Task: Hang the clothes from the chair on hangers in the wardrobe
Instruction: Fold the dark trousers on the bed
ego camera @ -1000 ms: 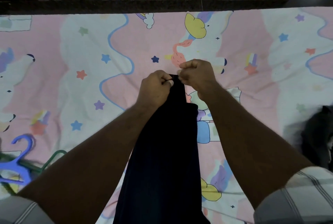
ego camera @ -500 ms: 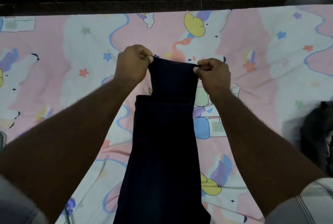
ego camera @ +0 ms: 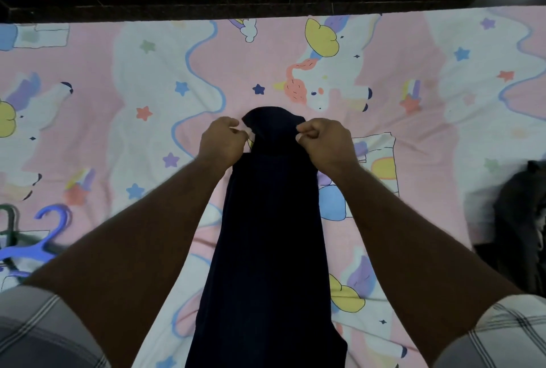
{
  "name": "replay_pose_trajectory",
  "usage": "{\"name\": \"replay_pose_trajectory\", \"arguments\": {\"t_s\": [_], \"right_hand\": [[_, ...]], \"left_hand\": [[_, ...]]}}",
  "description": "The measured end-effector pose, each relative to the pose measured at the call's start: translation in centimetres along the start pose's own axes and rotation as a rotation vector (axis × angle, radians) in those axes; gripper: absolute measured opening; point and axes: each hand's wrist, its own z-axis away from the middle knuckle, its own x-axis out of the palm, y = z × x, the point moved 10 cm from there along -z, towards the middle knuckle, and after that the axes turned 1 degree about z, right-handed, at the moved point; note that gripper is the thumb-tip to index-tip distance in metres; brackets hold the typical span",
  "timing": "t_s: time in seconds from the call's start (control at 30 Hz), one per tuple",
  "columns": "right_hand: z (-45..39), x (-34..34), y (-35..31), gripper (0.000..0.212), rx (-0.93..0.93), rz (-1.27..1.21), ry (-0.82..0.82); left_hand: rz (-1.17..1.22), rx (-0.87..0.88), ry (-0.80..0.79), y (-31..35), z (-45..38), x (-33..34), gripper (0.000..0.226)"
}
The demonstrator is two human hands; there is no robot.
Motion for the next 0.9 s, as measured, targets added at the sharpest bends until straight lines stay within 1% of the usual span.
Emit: {"name": "replay_pose_trajectory", "arguments": {"t_s": [0.07, 0.1, 0.13, 0.23, 0.3, 0.33, 0.4, 0.43, 0.47, 0.5, 0.53, 0.57, 0.6, 0.63, 0.67, 0.7, 0.77, 0.83, 0.87, 0.9], "right_hand": [[0.0, 0.9, -0.8, 0.023, -0.017, -0.017, -0.034], [0.0, 1.2, -1.2, 0.025, -0.020, -0.028, -0.052], [-0.1, 1.4, -1.6, 0.026, -0.019, -0.040, -0.067], [-0.6, 2.7, -2.4, 0.040, 0.002, -0.077, -0.131], [-0.7, 3.3, -3.4, 0.052, -0.016, -0.111, -0.159], [-0.7, 3.3, -4.1, 0.049, -0.045, -0.129, -0.146], [-0.3, 2.3, -5.9, 0.027, -0.129, -0.135, -0.066], [-0.1, 1.6, -6.5, 0.020, -0.146, -0.141, -0.025], [0.1, 1.0, -6.8, 0.018, -0.146, -0.166, -0.013], [0.2, 0.7, -6.9, 0.018, -0.141, -0.195, -0.030], [0.4, 0.4, -7.3, 0.019, -0.149, -0.222, -0.067], [0.7, 0.0, -7.7, 0.019, -0.164, -0.247, -0.110], [0.9, -0.4, -8.2, 0.019, -0.179, -0.285, -0.155], [1.1, -0.8, -8.6, 0.018, -0.187, -0.328, -0.200], [1.4, -1.3, -9.0, 0.017, -0.190, -0.364, -0.244], [1.5, -1.8, -9.2, 0.017, -0.193, -0.380, -0.277], [1.7, -2.6, -9.3, 0.018, -0.211, -0.383, -0.317], [1.4, -3.6, -8.7, 0.019, -0.202, -0.395, -0.281], [1.0, -4.3, -8.1, 0.019, -0.183, -0.385, -0.222], [0.6, -5.0, -7.3, 0.017, -0.161, -0.352, -0.146]], "left_hand": [[0.088, 0.008, -0.011, 1.1, 0.0, 0.2, 0.050], [0.106, 0.015, -0.011, 1.7, 0.0, 0.2, 0.050], [0.118, 0.023, -0.012, 2.3, -0.1, 0.3, 0.045], [0.247, 0.023, -0.030, 3.4, -0.1, 0.6, 0.014], [0.342, 0.056, -0.045, 4.8, 0.3, 0.4, 0.011], [0.354, 0.099, -0.049, 5.9, 0.7, 0.0, 0.011], [0.405, 0.172, -0.076, 7.8, 1.8, -1.0, 0.011], [0.448, 0.172, -0.090, 8.1, 2.1, -1.6, 0.011], [0.467, 0.164, -0.087, 8.0, 2.2, -2.3, 0.013], [0.429, 0.172, -0.063, 7.5, 1.8, -3.0, 0.018], [0.345, 0.207, -0.069, 7.3, 1.4, -3.4, 0.030], [0.250, 0.261, -0.146, 7.6, 1.4, -3.0, 0.045], [0.160, 0.323, -0.268, 8.3, 1.8, -1.9, 0.060], [0.085, 0.393, -0.383, 9.1, 2.5, -0.8, 0.068], [0.032, 0.450, -0.468, 9.9, 3.0, 0.0, 0.067], [-0.021, 0.475, -0.518, 10.3, 3.2, 0.5, 0.058], [-0.134, 0.447, -0.552, 10.6, 3.2, 0.1, 0.035], [-0.216, 0.419, -0.511, 10.2, 2.5, -1.1, 0.011], [-0.234, 0.418, -0.449, 10.0, 2.0, -1.9, 0.006], [-0.232, 0.418, -0.364, 9.8, 1.6, -2.8, 0.010]]}}
